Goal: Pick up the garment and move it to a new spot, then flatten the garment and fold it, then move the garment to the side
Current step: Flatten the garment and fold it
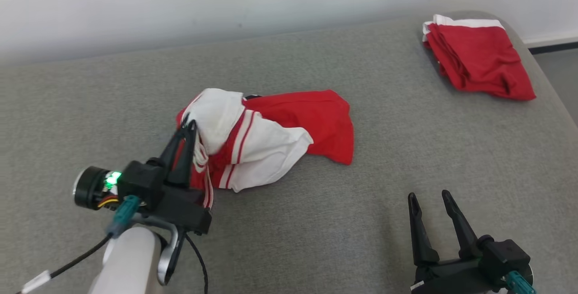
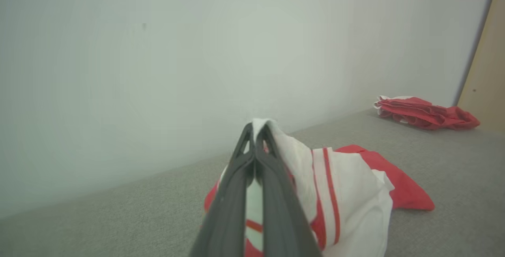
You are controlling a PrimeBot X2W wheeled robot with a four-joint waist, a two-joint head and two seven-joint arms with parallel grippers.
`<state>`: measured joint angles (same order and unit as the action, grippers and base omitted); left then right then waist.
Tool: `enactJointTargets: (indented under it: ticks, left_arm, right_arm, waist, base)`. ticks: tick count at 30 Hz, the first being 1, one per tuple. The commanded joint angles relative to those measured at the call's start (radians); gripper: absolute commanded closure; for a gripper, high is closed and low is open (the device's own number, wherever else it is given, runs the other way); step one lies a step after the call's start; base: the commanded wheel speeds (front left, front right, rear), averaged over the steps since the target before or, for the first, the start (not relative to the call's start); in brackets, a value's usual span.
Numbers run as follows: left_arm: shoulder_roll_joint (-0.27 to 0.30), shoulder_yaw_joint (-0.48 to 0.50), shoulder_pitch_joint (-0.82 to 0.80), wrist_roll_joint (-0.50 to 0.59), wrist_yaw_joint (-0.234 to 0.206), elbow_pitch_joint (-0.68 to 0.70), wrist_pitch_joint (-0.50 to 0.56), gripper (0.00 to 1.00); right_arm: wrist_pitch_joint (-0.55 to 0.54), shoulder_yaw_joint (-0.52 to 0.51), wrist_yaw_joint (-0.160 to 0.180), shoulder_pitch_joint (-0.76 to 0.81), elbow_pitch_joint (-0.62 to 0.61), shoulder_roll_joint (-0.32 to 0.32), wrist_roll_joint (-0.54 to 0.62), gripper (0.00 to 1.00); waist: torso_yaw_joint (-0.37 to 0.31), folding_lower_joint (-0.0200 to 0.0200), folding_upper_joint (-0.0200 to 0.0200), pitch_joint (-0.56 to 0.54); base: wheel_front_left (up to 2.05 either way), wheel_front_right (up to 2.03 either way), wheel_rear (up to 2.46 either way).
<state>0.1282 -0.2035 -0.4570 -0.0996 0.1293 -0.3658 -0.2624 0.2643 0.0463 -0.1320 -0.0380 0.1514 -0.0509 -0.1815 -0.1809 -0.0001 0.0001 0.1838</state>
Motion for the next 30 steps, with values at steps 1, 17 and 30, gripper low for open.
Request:
enactJointTargets:
  ticks: [1, 17, 30]
  left_arm:
    - [0.002, 0.02, 0.027, -0.013, 0.001, 0.038, -0.002, 1.0]
    - [0.0, 0.227, 0.34, -0.106, -0.024, 0.309, -0.002, 1.0]
    - [-0.052, 0.288, 0.422, -0.116, -0.022, 0.279, -0.002, 1.0]
  right_arm:
    - [0.0, 0.0, 0.003, 0.016, 0.001, 0.001, 0.003, 0.0]
    - [0.001, -0.007, 0.003, 0.041, 0.005, 0.001, -0.004, 0.0]
    - [0.001, -0.008, 0.003, 0.036, 0.013, 0.001, 0.01, 0.0]
  waist:
    - [0.035, 0.0001, -0.0001, -0.024]
    - [0.127, 0.0001, -0.0001, -0.055]
    - [0.117, 0.0001, -0.0001, -0.059]
  base:
    - [0.0, 0.0, 0.0]
    - [0.0, 0.0, 0.0]
    - [0.0, 0.0, 0.0]
